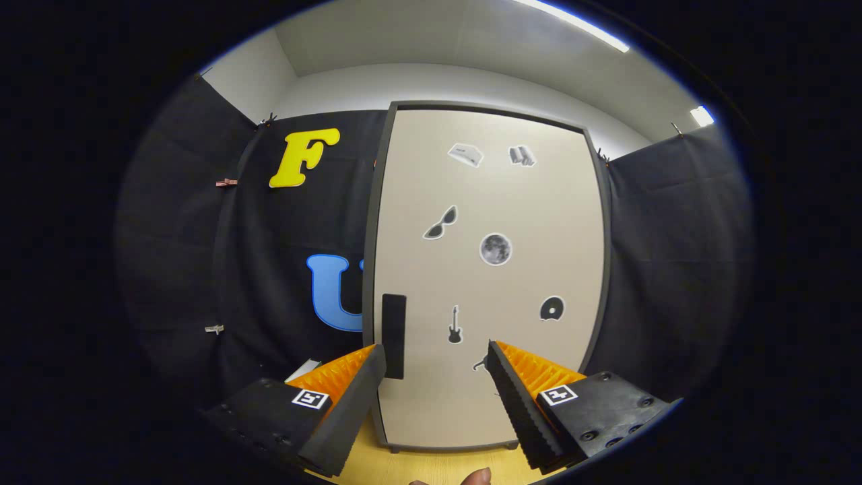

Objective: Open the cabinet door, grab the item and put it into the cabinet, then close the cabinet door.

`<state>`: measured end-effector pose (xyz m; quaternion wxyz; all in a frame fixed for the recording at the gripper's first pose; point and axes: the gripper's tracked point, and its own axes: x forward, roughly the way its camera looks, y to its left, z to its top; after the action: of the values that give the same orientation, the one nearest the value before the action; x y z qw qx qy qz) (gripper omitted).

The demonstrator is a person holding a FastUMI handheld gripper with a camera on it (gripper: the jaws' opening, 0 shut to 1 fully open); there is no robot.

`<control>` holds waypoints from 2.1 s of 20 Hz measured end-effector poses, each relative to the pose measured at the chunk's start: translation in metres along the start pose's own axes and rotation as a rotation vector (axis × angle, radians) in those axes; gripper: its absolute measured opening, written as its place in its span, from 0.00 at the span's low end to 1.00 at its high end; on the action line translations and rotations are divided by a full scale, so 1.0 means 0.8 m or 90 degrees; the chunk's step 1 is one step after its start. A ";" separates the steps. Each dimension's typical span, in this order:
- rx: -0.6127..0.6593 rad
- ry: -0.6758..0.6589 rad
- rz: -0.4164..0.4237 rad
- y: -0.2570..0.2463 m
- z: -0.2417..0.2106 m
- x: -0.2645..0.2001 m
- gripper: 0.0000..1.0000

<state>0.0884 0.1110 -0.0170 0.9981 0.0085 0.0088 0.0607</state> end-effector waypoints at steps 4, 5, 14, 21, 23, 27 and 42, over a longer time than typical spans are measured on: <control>-0.008 0.015 0.011 0.030 -0.026 0.054 0.97; -0.009 0.019 0.011 0.034 -0.033 0.067 0.97; 0.029 0.041 -0.007 0.044 -0.065 0.150 0.80; 0.055 0.051 -0.002 0.047 -0.064 0.146 0.19; 0.048 0.050 0.011 0.048 -0.062 0.140 0.19; 0.053 0.047 0.040 0.052 -0.051 0.110 0.19; 0.048 0.048 0.134 0.005 -0.026 0.003 0.19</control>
<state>0.0902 0.1156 -0.0374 0.9842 0.0444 0.0477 0.1648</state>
